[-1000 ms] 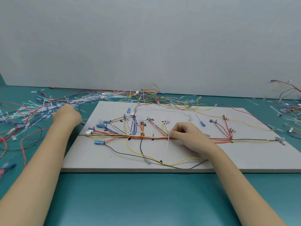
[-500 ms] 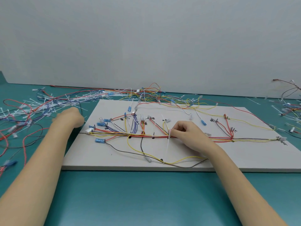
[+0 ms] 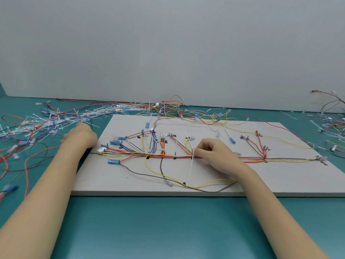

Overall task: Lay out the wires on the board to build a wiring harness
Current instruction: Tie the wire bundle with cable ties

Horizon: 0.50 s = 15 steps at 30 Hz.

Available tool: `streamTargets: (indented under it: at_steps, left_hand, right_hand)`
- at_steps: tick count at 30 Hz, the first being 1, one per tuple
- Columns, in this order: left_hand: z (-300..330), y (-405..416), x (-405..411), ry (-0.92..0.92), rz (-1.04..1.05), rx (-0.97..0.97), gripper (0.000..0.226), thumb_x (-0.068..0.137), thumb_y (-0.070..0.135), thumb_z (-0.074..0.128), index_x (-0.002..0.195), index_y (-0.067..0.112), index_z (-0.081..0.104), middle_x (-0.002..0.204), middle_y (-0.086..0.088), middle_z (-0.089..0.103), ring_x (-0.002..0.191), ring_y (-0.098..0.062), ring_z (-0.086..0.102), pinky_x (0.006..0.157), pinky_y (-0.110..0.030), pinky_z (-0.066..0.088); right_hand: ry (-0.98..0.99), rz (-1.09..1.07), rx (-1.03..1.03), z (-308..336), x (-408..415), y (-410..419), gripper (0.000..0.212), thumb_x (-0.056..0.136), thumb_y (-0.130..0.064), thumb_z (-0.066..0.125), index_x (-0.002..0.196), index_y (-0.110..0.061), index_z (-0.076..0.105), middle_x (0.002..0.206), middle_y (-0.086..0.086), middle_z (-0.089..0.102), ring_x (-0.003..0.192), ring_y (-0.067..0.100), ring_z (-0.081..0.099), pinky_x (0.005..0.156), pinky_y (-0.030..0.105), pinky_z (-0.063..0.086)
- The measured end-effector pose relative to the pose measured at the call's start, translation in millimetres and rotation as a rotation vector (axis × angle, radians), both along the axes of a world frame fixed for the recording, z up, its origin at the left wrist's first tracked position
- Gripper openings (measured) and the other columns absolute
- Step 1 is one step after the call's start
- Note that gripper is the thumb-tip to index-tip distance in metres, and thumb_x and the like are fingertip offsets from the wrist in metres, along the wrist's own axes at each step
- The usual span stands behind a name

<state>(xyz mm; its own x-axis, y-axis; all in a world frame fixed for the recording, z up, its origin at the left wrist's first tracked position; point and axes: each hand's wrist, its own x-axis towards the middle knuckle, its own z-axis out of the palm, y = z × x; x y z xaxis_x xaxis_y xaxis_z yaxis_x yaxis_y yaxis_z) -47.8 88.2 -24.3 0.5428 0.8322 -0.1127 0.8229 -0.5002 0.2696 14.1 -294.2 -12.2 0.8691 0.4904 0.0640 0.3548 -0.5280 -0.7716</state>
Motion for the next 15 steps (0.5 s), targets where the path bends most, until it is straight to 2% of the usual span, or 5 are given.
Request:
streamTargets:
  at_steps: [3,7,9,15]
  left_hand:
    - [-0.5,0.7,-1.2,-0.018,0.0,0.007,0.051,0.09,0.011,0.052,0.136,-0.002,0.033,0.127,-0.028,0.051,0.115,-0.045,0.05,0.096,-0.053,0.046]
    - [0.2,1.3,-2.0,-0.107,0.034,-0.005,0.053,0.088,0.016,0.065,0.129,-0.002,0.037,0.124,-0.027,0.054,0.112,-0.045,0.052,0.089,-0.049,0.048]
    - [0.4,1.4,-2.1,-0.122,0.048,-0.008,0.054,0.086,0.017,0.069,0.127,-0.002,0.039,0.125,-0.027,0.054,0.113,-0.045,0.052,0.091,-0.05,0.047]
    - [1.7,-3.6,-1.4,-0.116,0.031,0.041,0.029,0.085,0.004,0.059,0.112,-0.004,0.051,0.114,-0.026,0.058,0.106,-0.043,0.055,0.086,-0.047,0.048]
  right_hand:
    - [-0.003,0.0,-0.005,0.3,-0.3,0.7,0.022,0.09,-0.031,0.065,0.079,-0.012,0.066,0.054,-0.016,0.051,0.048,-0.001,0.04,0.052,0.022,0.03]
    - [-0.002,0.0,-0.007,1.1,-0.9,1.2,0.022,0.09,-0.032,0.065,0.078,-0.013,0.066,0.056,-0.014,0.051,0.049,0.0,0.04,0.054,0.023,0.031]
    - [-0.002,-0.001,-0.01,1.4,-1.3,0.8,0.022,0.089,-0.032,0.065,0.078,-0.013,0.066,0.056,-0.014,0.05,0.049,0.0,0.039,0.054,0.023,0.031]
    - [-0.006,0.003,-0.016,1.6,-1.8,0.7,0.022,0.09,-0.03,0.065,0.079,-0.012,0.066,0.06,-0.012,0.052,0.049,0.0,0.039,0.055,0.025,0.032]
